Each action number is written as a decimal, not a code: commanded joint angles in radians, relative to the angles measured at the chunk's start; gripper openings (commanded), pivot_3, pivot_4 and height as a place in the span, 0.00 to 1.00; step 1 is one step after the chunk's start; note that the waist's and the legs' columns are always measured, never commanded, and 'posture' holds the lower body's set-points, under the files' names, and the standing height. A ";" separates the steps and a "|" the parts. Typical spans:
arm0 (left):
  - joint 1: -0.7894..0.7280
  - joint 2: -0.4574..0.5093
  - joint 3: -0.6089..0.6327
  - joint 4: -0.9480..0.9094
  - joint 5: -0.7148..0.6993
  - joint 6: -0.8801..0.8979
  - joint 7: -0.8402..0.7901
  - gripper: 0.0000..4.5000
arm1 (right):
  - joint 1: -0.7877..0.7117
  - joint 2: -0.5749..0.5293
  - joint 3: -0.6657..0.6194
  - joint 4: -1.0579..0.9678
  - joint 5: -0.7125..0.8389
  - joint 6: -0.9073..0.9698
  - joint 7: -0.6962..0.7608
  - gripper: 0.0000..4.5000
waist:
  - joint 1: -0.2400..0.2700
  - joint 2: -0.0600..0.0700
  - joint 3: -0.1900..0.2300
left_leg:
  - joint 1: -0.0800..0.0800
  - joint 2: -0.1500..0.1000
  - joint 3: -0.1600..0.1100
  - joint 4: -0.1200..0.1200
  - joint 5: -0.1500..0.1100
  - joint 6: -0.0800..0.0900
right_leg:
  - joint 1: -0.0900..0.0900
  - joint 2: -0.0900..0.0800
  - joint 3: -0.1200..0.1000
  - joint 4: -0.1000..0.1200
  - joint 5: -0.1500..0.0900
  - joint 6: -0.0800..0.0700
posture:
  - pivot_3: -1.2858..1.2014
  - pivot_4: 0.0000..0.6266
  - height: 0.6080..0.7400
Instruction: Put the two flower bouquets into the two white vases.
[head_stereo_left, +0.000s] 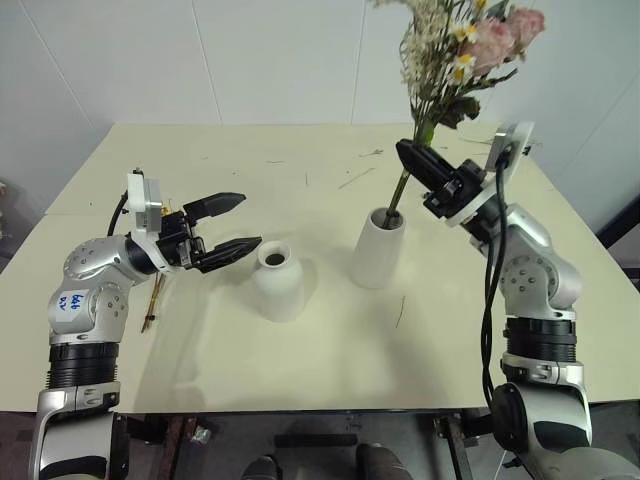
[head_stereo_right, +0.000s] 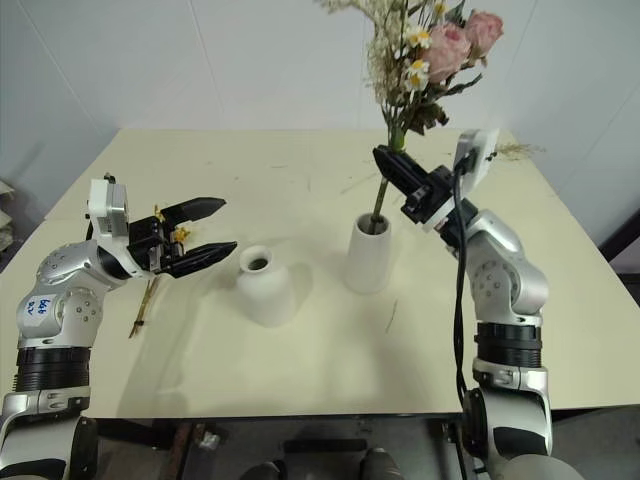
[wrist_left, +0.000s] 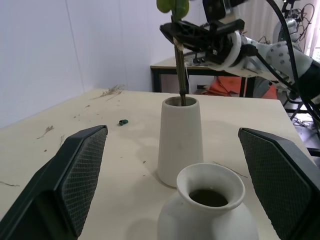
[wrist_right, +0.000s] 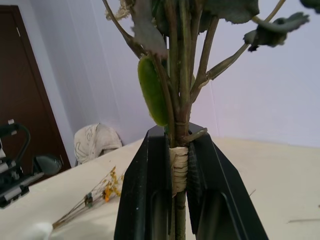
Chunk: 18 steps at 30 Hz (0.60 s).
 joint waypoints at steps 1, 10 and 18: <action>0.004 0.015 0.042 -0.056 -0.020 -0.009 0.017 1.00 | 0.007 0.004 0.004 -0.002 -0.024 -0.089 0.034 0.01 | 0.000 0.000 0.000 | 0.000 0.000 0.000 0.000 0.000 0.000 | 0.000 0.000 0.000 0.000 0.000 0.000 | 0.52 0.24 1.00; 0.015 0.017 0.057 -0.067 -0.015 -0.011 0.040 1.00 | 0.053 -0.008 0.034 -0.037 -0.024 -0.108 0.092 0.59 | 0.000 0.000 0.000 | 0.000 0.000 0.000 0.000 0.000 0.000 | 0.000 0.000 0.000 0.000 0.000 0.000 | 0.52 0.24 1.00; 0.027 0.072 0.064 -0.055 0.037 -0.001 0.100 1.00 | 0.066 -0.092 0.022 -0.058 -0.039 -0.126 0.143 0.99 | 0.000 0.000 0.000 | 0.000 0.000 0.000 0.000 0.000 0.000 | 0.000 0.000 0.000 -0.001 0.000 0.000 | 0.52 0.24 1.00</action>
